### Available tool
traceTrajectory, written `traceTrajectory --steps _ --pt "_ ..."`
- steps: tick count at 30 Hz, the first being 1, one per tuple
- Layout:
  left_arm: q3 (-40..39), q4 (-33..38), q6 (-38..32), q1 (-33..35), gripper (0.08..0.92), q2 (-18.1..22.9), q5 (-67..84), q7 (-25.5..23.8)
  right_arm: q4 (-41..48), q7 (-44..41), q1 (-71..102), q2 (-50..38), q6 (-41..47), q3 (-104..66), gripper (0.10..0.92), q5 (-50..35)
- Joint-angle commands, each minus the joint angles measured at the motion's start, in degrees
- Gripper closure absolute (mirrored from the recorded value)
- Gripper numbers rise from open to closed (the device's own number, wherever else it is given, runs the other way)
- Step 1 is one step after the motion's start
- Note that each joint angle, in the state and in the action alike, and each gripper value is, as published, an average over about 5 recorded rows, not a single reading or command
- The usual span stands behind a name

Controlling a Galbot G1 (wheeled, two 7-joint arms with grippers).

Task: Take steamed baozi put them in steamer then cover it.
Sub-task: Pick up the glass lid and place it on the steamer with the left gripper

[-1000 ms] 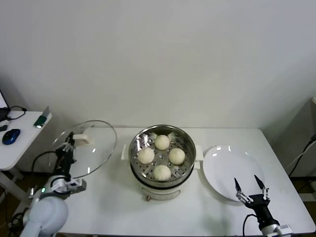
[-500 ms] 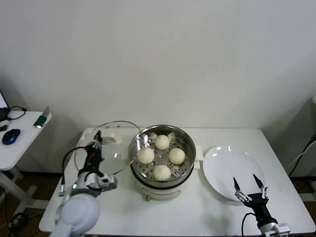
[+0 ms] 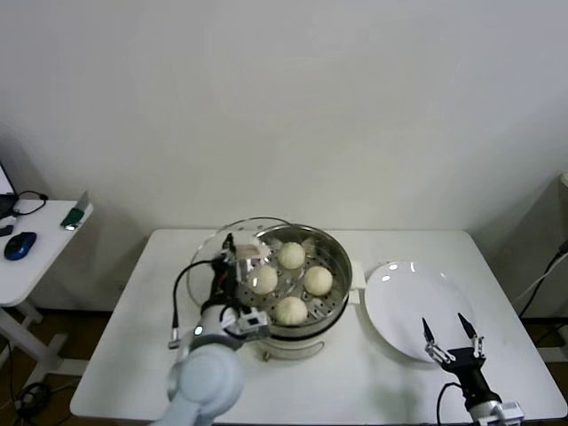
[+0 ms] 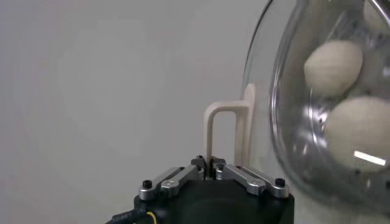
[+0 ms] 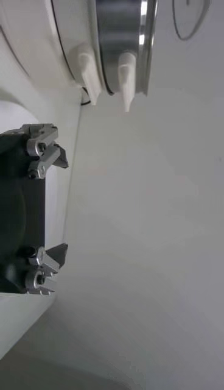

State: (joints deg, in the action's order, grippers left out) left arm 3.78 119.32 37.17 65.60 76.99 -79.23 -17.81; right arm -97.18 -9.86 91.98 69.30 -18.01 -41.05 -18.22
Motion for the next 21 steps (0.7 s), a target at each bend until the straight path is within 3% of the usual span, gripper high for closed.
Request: traceTrajectory --steps 1,11,21 --pt "-8.35 -4.39 1.02 -2.18 0.852 12.14 -10.43 -1.37 1.04 -0.08 0.13 -0.63 -1.27 -0.09 0.203 -1.06" --pt "-9.89 -10.22 -0.12 -1.99 0.852 16.44 -14.46 1.1 2.12 0.0 -0.24 -1.31 -2.16 -0.06 0.203 -2.29" --pt "-8.59 -14.35 -1.82 -1.6 0.852 16.11 -18.52 2.57 2.84 0.11 -0.54 -1.7 -2.77 -0.07 0.203 -3.27"
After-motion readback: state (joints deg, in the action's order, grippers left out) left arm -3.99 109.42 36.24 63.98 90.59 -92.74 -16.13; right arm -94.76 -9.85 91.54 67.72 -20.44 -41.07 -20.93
